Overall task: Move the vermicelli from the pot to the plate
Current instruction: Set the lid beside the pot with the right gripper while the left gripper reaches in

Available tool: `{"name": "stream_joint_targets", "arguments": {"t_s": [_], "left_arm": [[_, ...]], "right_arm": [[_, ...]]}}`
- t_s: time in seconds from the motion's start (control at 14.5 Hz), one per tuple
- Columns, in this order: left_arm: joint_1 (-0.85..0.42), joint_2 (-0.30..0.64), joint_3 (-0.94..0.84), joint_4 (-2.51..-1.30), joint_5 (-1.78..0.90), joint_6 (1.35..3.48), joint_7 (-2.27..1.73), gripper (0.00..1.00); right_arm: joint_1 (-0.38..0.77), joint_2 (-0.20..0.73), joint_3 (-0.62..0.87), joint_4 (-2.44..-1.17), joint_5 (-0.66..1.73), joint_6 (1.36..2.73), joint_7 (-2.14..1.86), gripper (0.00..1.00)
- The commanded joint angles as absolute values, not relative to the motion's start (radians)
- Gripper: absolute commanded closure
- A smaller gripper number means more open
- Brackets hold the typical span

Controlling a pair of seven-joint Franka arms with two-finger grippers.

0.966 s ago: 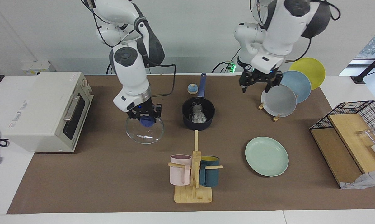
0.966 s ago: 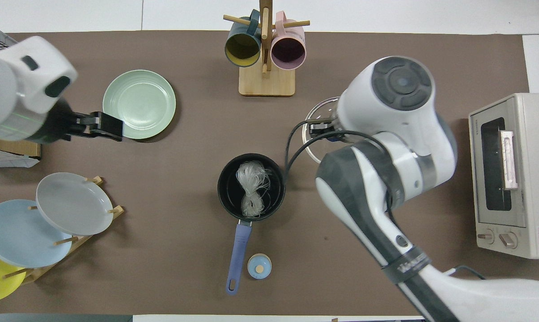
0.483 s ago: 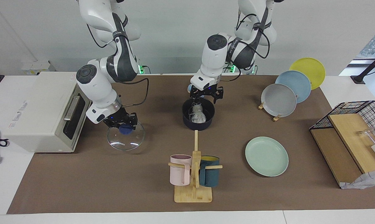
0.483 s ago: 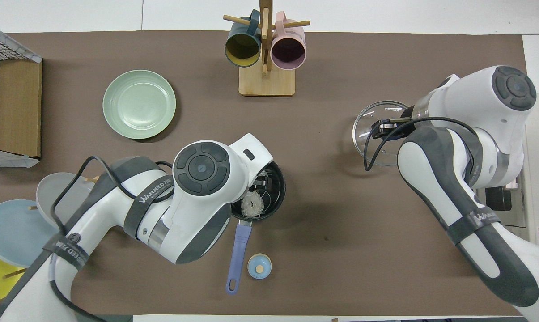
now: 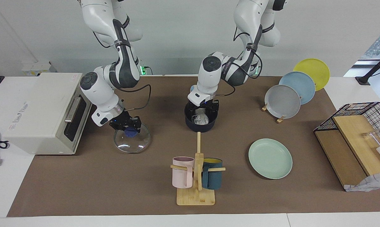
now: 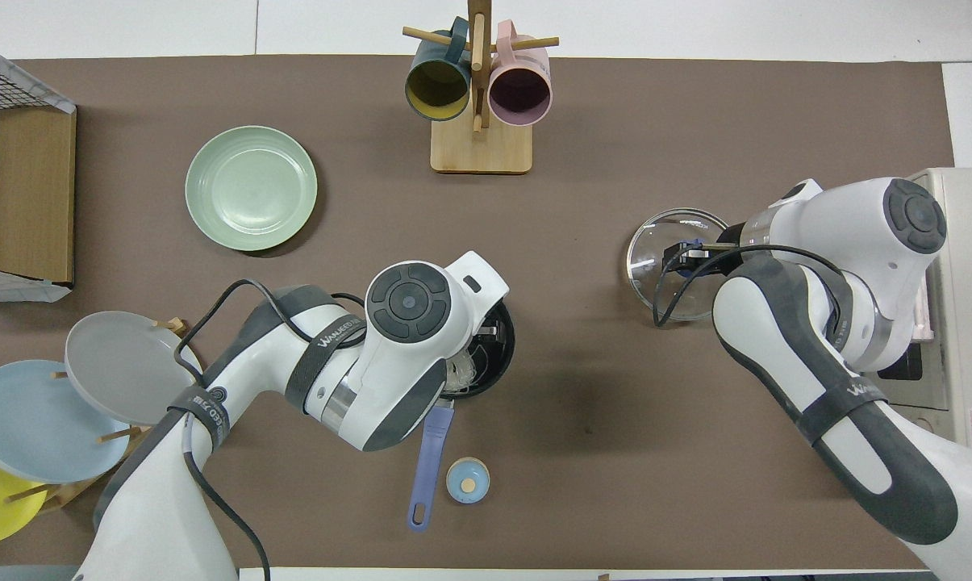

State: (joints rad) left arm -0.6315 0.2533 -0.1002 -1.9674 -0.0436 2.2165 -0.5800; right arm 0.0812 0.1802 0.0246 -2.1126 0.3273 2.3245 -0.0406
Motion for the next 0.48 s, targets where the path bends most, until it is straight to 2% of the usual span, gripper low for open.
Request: {"name": "stream_joint_targets", "arguments": {"t_s": [0.0, 0.07, 0.14, 0.21, 0.28, 0.34, 0.41], "left_arm": [[-0.655, 0.273, -0.081, -1.983, -0.057, 2.264, -0.586, 0.0], [-0.657, 0.282, -0.08, -1.983, -0.057, 2.272, -0.583, 0.09], [-0.655, 0.282, -0.08, -1.983, -0.057, 2.269, -0.578, 0.27], [-0.655, 0.282, -0.08, -1.98, -0.057, 2.266, -0.577, 0.55], [-0.655, 0.282, -0.08, -1.98, -0.055, 2.266, -0.575, 0.86], [-0.655, 0.282, -0.078, -1.979, -0.051, 2.266, -0.565, 1.0], [-0.655, 0.282, -0.078, -1.971, -0.051, 2.26, -0.555, 1.0]], "right_arm": [[0.057, 0.144, 0.035, -2.174, 0.37, 2.35, -0.109, 0.46], [0.045, 0.146, 0.035, -2.178, 0.37, 2.358, -0.113, 0.37], [0.046, 0.146, 0.035, -2.178, 0.37, 2.358, -0.11, 0.32], [0.051, 0.144, 0.035, -2.18, 0.37, 2.358, -0.107, 0.2], [0.054, 0.144, 0.035, -2.181, 0.371, 2.358, -0.101, 0.0], [0.054, 0.146, 0.035, -2.175, 0.37, 2.356, -0.103, 0.0], [0.054, 0.147, 0.034, -2.163, 0.368, 2.343, -0.109, 0.0]]}}
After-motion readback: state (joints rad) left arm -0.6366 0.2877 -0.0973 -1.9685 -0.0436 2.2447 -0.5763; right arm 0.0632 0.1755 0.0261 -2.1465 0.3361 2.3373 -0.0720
